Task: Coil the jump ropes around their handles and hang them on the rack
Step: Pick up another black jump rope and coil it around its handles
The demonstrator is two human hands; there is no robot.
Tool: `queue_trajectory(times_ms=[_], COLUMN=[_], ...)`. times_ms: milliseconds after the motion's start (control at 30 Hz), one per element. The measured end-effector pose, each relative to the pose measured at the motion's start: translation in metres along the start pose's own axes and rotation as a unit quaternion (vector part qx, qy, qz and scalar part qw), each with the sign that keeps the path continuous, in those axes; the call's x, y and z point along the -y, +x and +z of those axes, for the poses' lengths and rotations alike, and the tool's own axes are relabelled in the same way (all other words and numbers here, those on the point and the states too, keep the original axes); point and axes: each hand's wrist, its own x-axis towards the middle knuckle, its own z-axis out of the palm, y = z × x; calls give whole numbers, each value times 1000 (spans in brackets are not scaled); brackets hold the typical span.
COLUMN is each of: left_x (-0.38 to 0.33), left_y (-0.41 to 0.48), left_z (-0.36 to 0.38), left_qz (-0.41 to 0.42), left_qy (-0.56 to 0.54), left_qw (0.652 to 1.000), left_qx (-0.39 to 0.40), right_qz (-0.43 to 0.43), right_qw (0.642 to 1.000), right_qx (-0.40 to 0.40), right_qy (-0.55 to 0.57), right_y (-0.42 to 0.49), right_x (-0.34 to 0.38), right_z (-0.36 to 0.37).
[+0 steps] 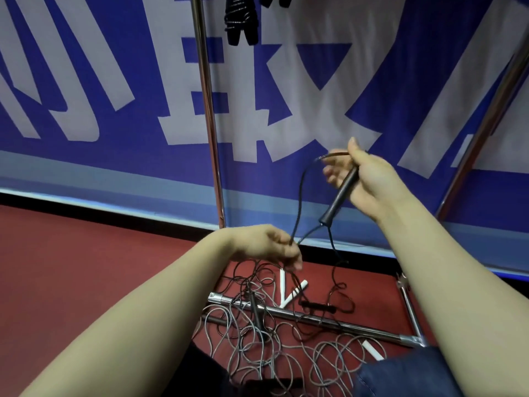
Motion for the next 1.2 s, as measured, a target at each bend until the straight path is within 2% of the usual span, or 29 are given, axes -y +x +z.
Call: queue_trajectory(times_ms=[67,133,200,333,433,533,600,700,767,800,833,900,933,1000,1067,1133,1200], left_x=[-9,-20,-30,-47,-51,-50,-51,-47,-40,-35,-29,-20,-18,-19,-24,-28,-27], left_y=[-3,-5,-6,-3,0,0,-2,-6,-7,-7,-7,-5,-4,-4,-7,-11,-13], left_z=[-3,-7,-7,-6,-7,-9,-16,-32,-40,-42,-42,-38,-35,-30,-25,-18,-13], left_qz=[40,74,109,166,182,182,174,184,182,162,123,16,-24,-51,-47,-45,-30], left_qy=[-111,-191,-238,-379,-429,-480,-514,-565,-571,-560,-535,-446,-406,-349,-298,-242,-156], left_qw=[990,967,943,865,830,791,758,699,685,698,727,812,844,889,931,963,984], left_qx=[-83,-154,-204,-284,-307,-334,-362,-399,-416,-416,-411,-376,-351,-292,-203,-113,-76], right_qz=[82,157,190,186,177,215,235,220,210,208,202,174,156,125,109,103,100], right_qw=[989,961,944,935,900,862,842,797,790,805,828,890,920,966,988,994,993], right_qx=[-2,34,77,156,287,392,412,437,427,409,386,315,271,173,85,21,-21], right_qy=[-125,-224,-260,-260,-277,-241,-259,-354,-388,-376,-352,-281,-236,-147,-65,2,67], right_y=[1,1,-1,-3,-9,-12,-15,-17,-20,-21,-23,-22,-20,-14,-7,0,4], right_x=[-11,-23,-30,-36,-41,-52,-64,-80,-82,-80,-76,-69,-65,-59,-53,-50,-47], right_z=[-10,-21,-30,-39,-33,-16,-6,-1,2,4,7,11,12,13,14,13,12])
